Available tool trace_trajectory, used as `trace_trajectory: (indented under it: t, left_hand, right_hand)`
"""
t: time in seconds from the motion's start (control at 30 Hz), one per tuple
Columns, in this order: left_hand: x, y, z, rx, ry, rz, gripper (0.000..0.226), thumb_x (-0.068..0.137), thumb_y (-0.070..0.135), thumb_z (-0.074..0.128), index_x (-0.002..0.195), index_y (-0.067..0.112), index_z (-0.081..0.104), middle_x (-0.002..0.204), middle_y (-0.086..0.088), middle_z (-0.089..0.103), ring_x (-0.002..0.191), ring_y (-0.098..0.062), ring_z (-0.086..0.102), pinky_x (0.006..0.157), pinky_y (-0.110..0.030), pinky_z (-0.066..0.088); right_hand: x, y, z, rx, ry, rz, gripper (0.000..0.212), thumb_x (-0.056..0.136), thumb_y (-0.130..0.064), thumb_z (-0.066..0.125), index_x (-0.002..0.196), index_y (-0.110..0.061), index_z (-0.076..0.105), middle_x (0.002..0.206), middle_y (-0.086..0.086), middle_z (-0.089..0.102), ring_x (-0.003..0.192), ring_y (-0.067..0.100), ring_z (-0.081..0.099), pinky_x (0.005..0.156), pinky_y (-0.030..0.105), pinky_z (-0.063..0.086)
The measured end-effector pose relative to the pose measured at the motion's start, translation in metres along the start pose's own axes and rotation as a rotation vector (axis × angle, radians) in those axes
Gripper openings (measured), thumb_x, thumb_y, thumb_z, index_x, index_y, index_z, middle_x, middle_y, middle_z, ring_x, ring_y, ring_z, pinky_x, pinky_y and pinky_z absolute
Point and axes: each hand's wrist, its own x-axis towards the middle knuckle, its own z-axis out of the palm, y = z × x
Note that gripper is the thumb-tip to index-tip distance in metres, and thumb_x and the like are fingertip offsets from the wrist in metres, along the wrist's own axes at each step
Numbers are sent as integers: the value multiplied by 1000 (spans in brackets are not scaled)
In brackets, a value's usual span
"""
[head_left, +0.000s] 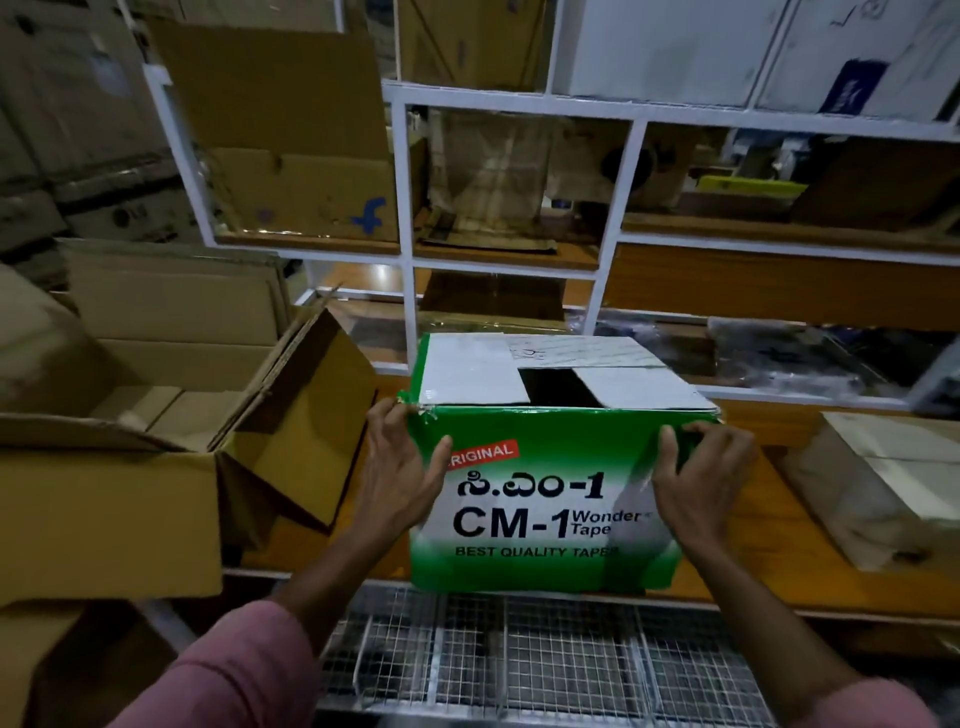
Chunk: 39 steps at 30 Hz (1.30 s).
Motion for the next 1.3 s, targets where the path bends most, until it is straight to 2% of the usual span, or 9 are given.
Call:
trace_trajectory:
  t: [0.27,0.37,0.5,0.57,0.67,0.8,1.0,1.17,1.3]
  left_hand:
    - [3,21,0,-12,56,-49,59,92,59,49,135,24,28,143,-10,29,111,-16,44,73,-37,53]
    - [7,25,3,43,4,-50,56,95,48,60,141,22,41,152,-7,28,120,-21,48,86,-38,52]
    - [12,23,12,159,-139,-99,39,102,41,55,129,13,63,143,-7,51,128,-28,51,104,-42,38]
    - [15,23,14,199,-163,-105,41,104,44,50,128,13,65,138,-4,58,124,-24,54,100,-38,39]
    - [19,24,11,289,-191,-99,45,105,48,44,132,17,62,141,-1,58,121,-22,58,87,-32,39]
    - [26,28,13,340,-245,-144,43,107,45,40,138,20,56,149,0,52,122,-26,60,87,-38,45]
    - [29,25,13,337,-410,-190,49,110,33,31,158,27,30,165,-1,30,137,-38,47,104,-55,45]
    - [27,34,1,439,-540,-209,50,106,20,35,156,27,34,169,-2,17,138,-45,39,103,-58,43]
    - [27,40,-3,434,-547,-245,42,105,32,37,146,24,37,162,-7,23,132,-45,40,98,-56,43]
  right_hand:
    - [11,-4,-21,85,-60,-35,57,94,-55,48,128,-10,46,132,17,38,118,34,42,86,41,45]
    - [12,-1,-23,-3,-182,-95,61,94,-57,46,135,-12,51,141,15,43,126,32,43,95,42,43]
    - [7,14,-13,-201,-330,-197,76,93,-77,24,127,-21,63,139,7,59,129,35,49,97,52,47]
    - [9,21,-9,-229,-380,-189,81,93,-80,17,131,-24,61,144,6,58,136,36,45,104,56,43]
    - [16,21,-7,-261,-483,-145,84,91,-84,12,142,-30,52,156,3,47,141,34,42,111,58,38]
    - [26,14,-11,-297,-607,-108,87,85,-86,16,149,-33,43,162,2,34,138,39,44,111,58,33]
    - [40,-1,-20,-355,-720,-88,85,77,-90,23,136,-34,50,153,8,34,131,44,44,105,57,37]
    - [29,-14,-27,-392,-723,-76,73,86,-81,34,140,-33,48,152,9,31,130,47,40,103,55,39]
    - [17,-24,-30,-409,-730,-58,75,88,-79,34,145,-33,44,153,9,30,131,46,37,103,57,41]
